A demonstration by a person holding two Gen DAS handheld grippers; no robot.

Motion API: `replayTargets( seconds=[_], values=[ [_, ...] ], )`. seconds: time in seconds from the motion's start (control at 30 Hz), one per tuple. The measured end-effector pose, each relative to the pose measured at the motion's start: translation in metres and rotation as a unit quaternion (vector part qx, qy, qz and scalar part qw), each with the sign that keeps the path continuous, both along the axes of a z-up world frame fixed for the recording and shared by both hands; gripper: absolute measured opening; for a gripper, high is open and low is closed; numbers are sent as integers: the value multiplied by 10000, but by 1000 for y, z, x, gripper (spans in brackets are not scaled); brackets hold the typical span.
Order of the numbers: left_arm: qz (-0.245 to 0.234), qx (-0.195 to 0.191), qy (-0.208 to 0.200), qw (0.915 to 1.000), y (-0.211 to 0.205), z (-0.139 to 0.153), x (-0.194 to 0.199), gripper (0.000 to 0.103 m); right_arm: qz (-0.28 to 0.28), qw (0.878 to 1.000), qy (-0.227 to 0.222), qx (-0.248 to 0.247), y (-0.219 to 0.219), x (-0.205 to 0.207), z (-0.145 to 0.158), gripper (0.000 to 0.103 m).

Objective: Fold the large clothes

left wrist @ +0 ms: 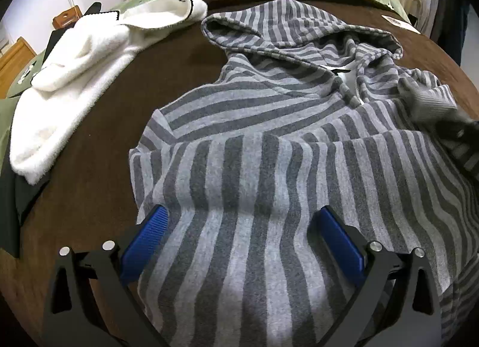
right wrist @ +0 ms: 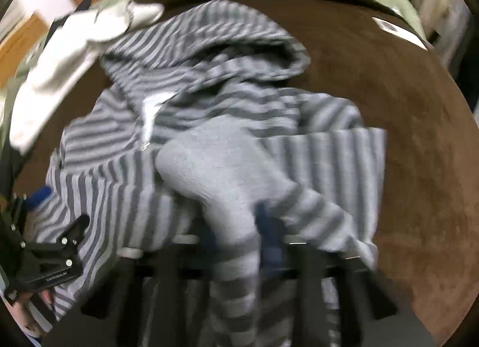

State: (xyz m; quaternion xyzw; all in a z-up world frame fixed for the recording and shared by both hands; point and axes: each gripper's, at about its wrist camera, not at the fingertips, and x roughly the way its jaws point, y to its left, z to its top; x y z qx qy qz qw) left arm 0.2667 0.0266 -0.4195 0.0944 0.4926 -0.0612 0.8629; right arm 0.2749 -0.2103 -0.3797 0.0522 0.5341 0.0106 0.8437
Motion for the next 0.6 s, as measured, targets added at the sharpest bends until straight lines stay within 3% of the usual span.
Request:
replayTargets(
  seconds=[0.17, 0.27, 0.4, 0.47, 0.53, 0.6],
  values=[
    [148, 87, -118, 9998, 4, 5, -2, 97, -738, 9944, -742, 133, -46, -32, 33, 17],
    [612, 171, -76, 9980, 22, 5, 1, 98, -1122, 9891, -948, 114, -74, -47, 44, 17],
    [1198, -497, 237, 9913, 59, -3, 4, 98, -1656, 9838, -667, 172, -112, -65, 26, 18],
    [1171, -444, 210, 9919, 60, -3, 3, 98, -1830, 9817, -443, 279, -122, -73, 12, 18],
    [1059, -124, 108, 9942, 52, -1, 3, 98, -1927, 9806, -180, 300, -128, -79, -4, 19],
    [1043, -6, 90, 9945, 49, 1, 3, 98, -2106, 9765, -111, 457, -132, -90, -12, 26]
  ],
)
